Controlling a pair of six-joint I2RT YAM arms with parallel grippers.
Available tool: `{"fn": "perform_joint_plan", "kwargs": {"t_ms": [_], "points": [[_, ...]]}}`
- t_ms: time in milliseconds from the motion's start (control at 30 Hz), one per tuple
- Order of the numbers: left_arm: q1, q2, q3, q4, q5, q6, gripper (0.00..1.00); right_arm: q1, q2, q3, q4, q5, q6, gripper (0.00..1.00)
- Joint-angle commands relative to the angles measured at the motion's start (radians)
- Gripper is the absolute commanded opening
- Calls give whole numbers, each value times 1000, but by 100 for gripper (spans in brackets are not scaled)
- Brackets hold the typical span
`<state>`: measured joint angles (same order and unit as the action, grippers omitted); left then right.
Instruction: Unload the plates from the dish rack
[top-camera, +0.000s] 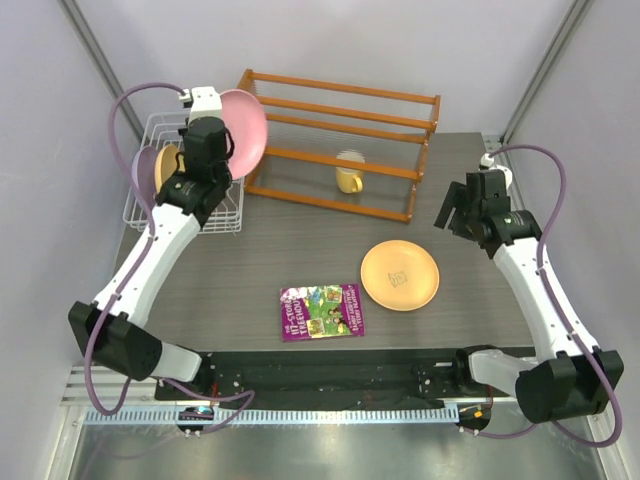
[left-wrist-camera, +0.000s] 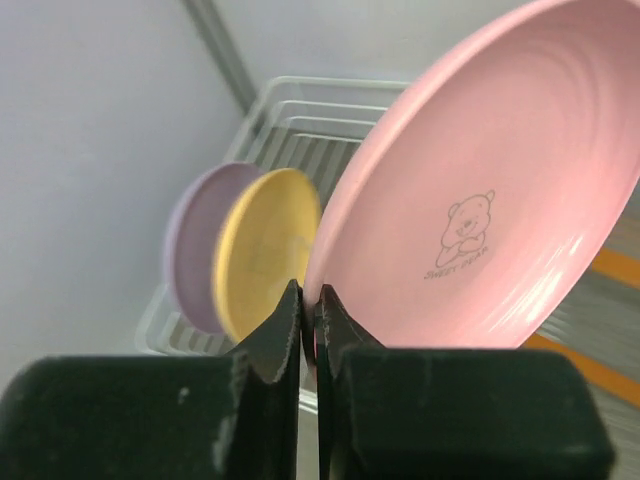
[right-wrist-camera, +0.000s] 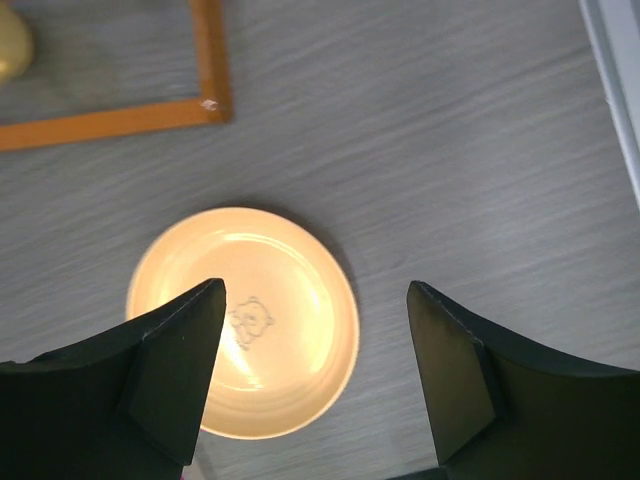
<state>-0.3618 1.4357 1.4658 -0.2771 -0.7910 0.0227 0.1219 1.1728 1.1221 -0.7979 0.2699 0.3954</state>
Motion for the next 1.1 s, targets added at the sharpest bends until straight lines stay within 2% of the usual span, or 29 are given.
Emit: {"fn": "perform_joint_plan", "kwargs": {"t_ms": [0,67,167,267,467,600,1067], "points": [[3,-67,-5,-79,343,-259,0,-4,-62,41,91,-185,-4,79],[3,-72,-33,-53,490,-347,0,-5,-71,24,152,-309,25,79],[1,-60,-50,-34,677,-418,0,-2,-79,2,232,-417,75,79],[0,-38,-70,-21,761,-484,0,-2,-81,-7,288,-486,112,79],[-25,-46,-142,30,805,-555,0,5,-78,-10,367,-566,148,80],[-46,-34,-156,36,811,-572,0,41,-64,4,387,-566,148,81],[-177,-3,-168,93,805,-607,0,235,22,54,431,-397,112,81]]}}
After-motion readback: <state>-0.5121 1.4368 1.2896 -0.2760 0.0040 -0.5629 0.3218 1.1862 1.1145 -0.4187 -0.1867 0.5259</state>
